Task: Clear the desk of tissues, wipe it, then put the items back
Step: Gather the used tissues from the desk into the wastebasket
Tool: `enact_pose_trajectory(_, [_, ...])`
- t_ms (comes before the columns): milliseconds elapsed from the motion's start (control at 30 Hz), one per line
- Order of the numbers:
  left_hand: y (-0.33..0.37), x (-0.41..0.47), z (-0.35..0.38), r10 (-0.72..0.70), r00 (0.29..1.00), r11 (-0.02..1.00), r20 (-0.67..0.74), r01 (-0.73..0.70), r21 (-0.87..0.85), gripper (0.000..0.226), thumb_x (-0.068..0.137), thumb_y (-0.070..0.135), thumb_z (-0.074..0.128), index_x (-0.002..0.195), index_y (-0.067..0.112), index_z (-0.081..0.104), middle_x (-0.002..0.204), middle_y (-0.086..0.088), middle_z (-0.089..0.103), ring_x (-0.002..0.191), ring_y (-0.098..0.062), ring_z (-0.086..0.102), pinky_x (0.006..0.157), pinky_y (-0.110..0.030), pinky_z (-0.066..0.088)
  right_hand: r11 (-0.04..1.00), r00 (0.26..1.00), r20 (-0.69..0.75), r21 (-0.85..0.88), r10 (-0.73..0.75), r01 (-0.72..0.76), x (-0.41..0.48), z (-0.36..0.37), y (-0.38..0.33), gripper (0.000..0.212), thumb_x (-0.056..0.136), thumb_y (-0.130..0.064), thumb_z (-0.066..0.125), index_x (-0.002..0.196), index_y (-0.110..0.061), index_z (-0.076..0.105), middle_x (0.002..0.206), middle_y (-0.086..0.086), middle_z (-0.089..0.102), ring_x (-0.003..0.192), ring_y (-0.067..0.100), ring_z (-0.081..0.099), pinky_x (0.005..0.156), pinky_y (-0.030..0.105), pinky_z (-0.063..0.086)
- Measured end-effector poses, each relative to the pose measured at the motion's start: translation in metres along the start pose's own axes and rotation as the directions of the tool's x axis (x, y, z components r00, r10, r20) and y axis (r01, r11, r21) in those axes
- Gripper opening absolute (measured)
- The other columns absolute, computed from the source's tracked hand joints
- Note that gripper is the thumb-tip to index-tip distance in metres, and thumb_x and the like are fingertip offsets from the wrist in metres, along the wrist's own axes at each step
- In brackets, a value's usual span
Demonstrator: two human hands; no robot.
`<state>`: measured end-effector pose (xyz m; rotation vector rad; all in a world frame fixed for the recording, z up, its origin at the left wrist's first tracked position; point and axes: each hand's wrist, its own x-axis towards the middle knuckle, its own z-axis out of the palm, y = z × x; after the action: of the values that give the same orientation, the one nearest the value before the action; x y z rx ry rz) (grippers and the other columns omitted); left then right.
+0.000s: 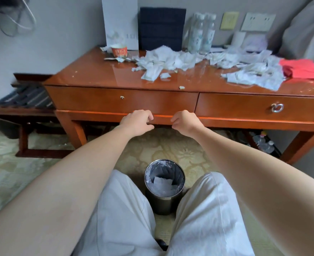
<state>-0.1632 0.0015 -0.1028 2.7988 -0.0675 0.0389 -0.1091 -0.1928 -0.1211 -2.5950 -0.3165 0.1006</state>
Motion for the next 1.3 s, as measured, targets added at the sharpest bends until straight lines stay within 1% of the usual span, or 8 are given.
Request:
enact_pose_trajectory(167, [0.006, 0.023, -0.049, -0.02, 0.995, 1.0, -0.102, 0.021, 0.005, 0.023, 0.094, 0.035, 0.062, 0.115, 0.028, 0.06, 0.113, 0.007, 0.065, 0.106, -0.02, 0.06, 0.091, -0.04, 0.05, 1.0, 0.991, -0.136, -0.001, 0.007, -0.007, 0.019, -0.047, -0.02, 0.037, 0.083, -0.015, 0.049, 0.11, -0.033, 0.067, 0.112, 0.005, 0.067, 0.097, 0.029, 0.064, 0.088, 0.038, 0.055])
enact_pose_trajectory(367, [0.003, 0.073, -0.084, -0.018, 0.988, 0.999, -0.152, 0.025, 0.045, 0.023, 0.095, 0.034, 0.06, 0.117, 0.028, 0.06, 0.114, 0.005, 0.066, 0.105, -0.02, 0.06, 0.087, -0.037, 0.047, 0.999, 0.969, -0.243, -0.019, 0.032, -0.038, 0.061, -0.082, -0.023, 0.034, 0.093, -0.02, 0.055, 0.126, -0.02, 0.062, 0.119, 0.009, 0.066, 0.103, 0.031, 0.063, 0.086, 0.039, 0.055])
enact_pose_trajectory(600, [-0.003, 0.126, -0.094, -0.013, 0.991, 0.997, -0.137, 0.023, 0.074, 0.03, 0.095, 0.03, 0.055, 0.125, 0.025, 0.057, 0.126, 0.0, 0.06, 0.114, -0.026, 0.058, 0.094, -0.044, 0.049, 0.996, 0.984, -0.163, -0.039, 0.077, -0.084, 0.102, -0.086, -0.019, 0.035, 0.09, -0.026, 0.067, 0.123, -0.015, 0.064, 0.114, 0.011, 0.068, 0.098, 0.031, 0.065, 0.086, 0.041, 0.056])
enact_pose_trajectory(767, [-0.012, 0.158, -0.091, -0.017, 0.992, 0.997, -0.122, 0.026, 0.075, 0.034, 0.095, 0.029, 0.055, 0.129, 0.025, 0.053, 0.131, -0.001, 0.054, 0.115, -0.027, 0.056, 0.095, -0.046, 0.048, 0.995, 0.99, -0.131, -0.085, 0.049, -0.061, 0.128, -0.085, -0.018, 0.01, 0.089, -0.017, 0.067, 0.099, -0.015, 0.07, 0.101, 0.012, 0.07, 0.091, 0.031, 0.065, 0.08, 0.036, 0.055])
enact_pose_trajectory(867, [-0.014, 0.177, -0.091, -0.021, 0.994, 0.996, -0.106, 0.03, 0.079, 0.038, 0.094, 0.029, 0.057, 0.131, 0.023, 0.051, 0.132, -0.003, 0.051, 0.115, -0.028, 0.055, 0.094, -0.045, 0.049, 0.998, 0.991, -0.13, -0.055, 0.002, -0.01, 0.146, -0.089, -0.025, 0.008, 0.088, -0.011, 0.066, 0.087, -0.016, 0.072, 0.098, 0.01, 0.071, 0.09, 0.028, 0.065, 0.08, 0.034, 0.054])
enact_pose_trajectory(1000, [-0.021, 0.208, -0.092, 0.005, 0.998, 0.998, -0.069, 0.0, 0.064, 0.044, 0.093, 0.027, 0.058, 0.136, 0.02, 0.048, 0.14, -0.005, 0.045, 0.124, -0.026, 0.05, 0.098, -0.044, 0.046, 0.996, 0.989, -0.123, 0.008, -0.083, 0.085, 0.176, -0.094, -0.044, 0.01, 0.088, -0.015, 0.066, 0.094, -0.015, 0.073, 0.098, 0.005, 0.071, 0.087, 0.023, 0.064, 0.073, 0.031, 0.052])
enact_pose_trajectory(1133, [-0.028, 0.234, -0.087, 0.061, 0.998, 0.998, -0.029, -0.06, 0.037, 0.049, 0.094, 0.023, 0.058, 0.141, 0.018, 0.046, 0.144, -0.004, 0.045, 0.129, -0.023, 0.044, 0.102, -0.038, 0.042, 0.987, 0.986, -0.037, 0.002, -0.162, 0.162, 0.196, -0.081, -0.05, 0.003, 0.086, -0.018, 0.069, 0.088, -0.017, 0.071, 0.099, 0.003, 0.07, 0.091, 0.02, 0.063, 0.073, 0.028, 0.049])
enact_pose_trajectory(1300, [-0.034, 0.243, -0.069, 0.111, 0.993, 0.992, 0.039, -0.113, 0.048, 0.047, 0.094, 0.026, 0.057, 0.141, 0.022, 0.052, 0.144, 0.002, 0.052, 0.135, -0.018, 0.042, 0.108, -0.037, 0.038, 0.984, 0.983, -0.041, -0.007, -0.177, 0.177, 0.205, -0.072, -0.041, 0.007, 0.088, -0.012, 0.065, 0.09, -0.017, 0.069, 0.093, 0.0, 0.067, 0.079, 0.016, 0.057, 0.063, 0.024, 0.038])
